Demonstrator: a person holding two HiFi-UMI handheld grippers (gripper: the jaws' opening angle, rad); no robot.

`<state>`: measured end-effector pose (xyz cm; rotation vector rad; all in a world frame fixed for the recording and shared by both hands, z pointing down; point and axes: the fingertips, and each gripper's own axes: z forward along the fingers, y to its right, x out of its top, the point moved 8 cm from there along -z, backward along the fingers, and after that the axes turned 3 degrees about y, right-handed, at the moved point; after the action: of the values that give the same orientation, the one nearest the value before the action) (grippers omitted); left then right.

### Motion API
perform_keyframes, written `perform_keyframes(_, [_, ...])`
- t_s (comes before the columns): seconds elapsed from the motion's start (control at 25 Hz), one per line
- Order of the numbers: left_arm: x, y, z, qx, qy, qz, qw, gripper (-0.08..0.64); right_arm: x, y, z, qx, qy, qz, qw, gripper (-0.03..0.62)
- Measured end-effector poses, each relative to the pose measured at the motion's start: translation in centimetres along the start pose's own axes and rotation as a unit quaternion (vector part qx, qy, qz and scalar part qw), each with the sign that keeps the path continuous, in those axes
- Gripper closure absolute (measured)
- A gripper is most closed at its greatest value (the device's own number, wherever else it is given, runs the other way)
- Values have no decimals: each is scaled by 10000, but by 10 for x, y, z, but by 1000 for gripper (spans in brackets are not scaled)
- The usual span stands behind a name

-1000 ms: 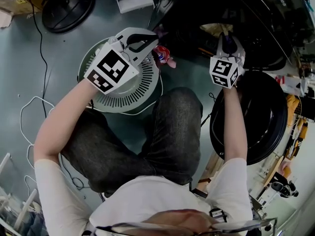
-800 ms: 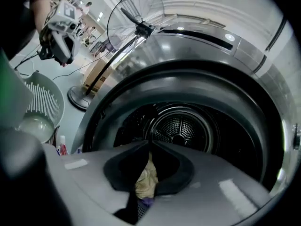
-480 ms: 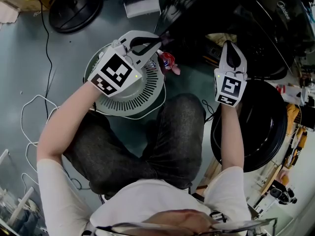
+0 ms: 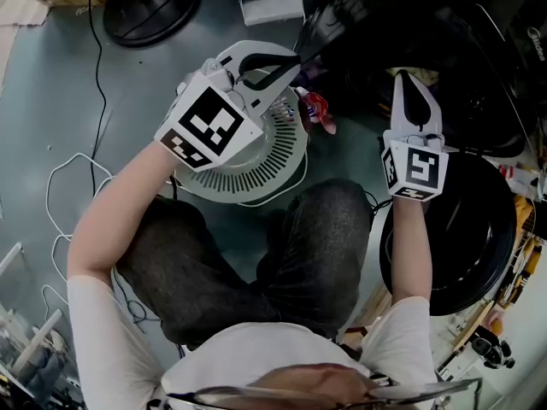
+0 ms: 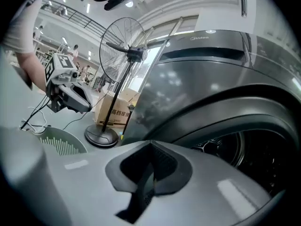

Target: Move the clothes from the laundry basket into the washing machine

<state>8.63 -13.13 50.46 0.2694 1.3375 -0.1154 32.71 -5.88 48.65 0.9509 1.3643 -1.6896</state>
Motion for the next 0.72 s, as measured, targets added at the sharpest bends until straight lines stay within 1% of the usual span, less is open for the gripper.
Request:
perform_keyframes(0.12, [-4, 0, -5, -30, -45, -248, 9997, 554, 0, -6, 4, 199, 69, 229, 9995, 583])
perform_keyframes(0.24, [-14, -6, -11, -9, -171, -248, 9995, 554, 1, -16, 12, 513, 104, 485, 9974, 583])
perform_keyframes(0.36, [-24, -16, -19, 94, -244, -212, 9994, 554, 0, -30, 25, 899, 99, 738, 9932, 583])
perform_keyframes(0.52, [-38, -25, -31, 261, -102, -288, 9992, 554, -3, -51, 40, 1285, 220, 891, 9874, 583])
perform_keyframes(0.72, [-73, -33, -54, 598, 69, -518, 9968, 554, -11, -87, 59, 1734, 341, 925, 9799, 583])
